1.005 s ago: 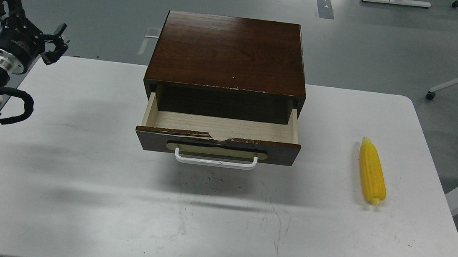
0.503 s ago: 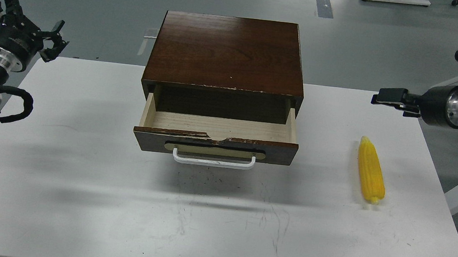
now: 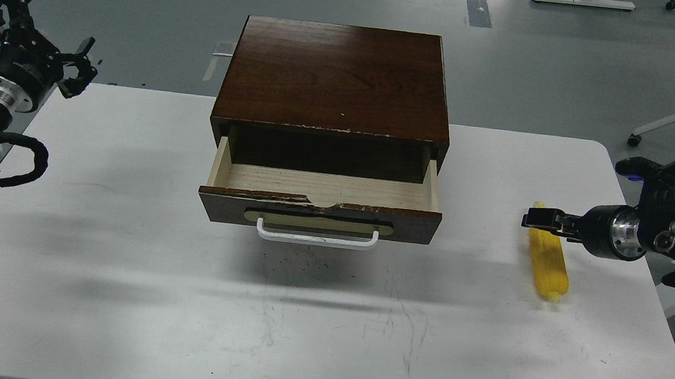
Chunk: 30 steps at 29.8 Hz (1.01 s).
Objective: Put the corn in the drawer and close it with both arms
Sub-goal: 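Grasp the yellow corn cob with the right gripper, then lift the corn and carry it over the open drawer with the right gripper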
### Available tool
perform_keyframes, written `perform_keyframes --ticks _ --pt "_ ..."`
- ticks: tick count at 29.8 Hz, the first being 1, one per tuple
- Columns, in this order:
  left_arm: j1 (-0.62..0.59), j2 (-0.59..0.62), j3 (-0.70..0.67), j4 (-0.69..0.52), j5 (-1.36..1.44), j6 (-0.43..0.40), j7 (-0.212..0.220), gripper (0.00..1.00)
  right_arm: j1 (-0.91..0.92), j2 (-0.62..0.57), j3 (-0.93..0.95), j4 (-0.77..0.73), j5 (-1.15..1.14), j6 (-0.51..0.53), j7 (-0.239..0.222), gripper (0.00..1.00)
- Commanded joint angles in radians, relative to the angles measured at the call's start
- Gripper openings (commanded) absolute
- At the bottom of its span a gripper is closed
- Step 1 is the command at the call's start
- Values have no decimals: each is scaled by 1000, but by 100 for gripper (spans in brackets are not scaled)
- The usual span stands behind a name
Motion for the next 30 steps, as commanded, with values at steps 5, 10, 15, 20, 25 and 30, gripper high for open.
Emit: perform_keyframes --ticks 5,10,15,20,25,30 --pt "3 4 0 5 4 0 1 98 -18 18 -17 -9 -64 -5 -2 68" --pt "3 4 0 5 4 0 -2 98 -18 17 -28 -9 -64 -5 -2 44" --pt "3 4 0 6 4 0 -1 98 -16 9 -28 -6 -64 -5 -2 23" --pt "5 6 0 8 4 0 -2 98 37 -25 -18 -3 -57 -5 0 8" --pt "3 9 0 5 4 0 -4 98 219 -75 -17 16 -59 -6 11 0" --pt "2 12 -2 0 4 0 -1 98 453 -68 -14 28 -64 -6 35 0"
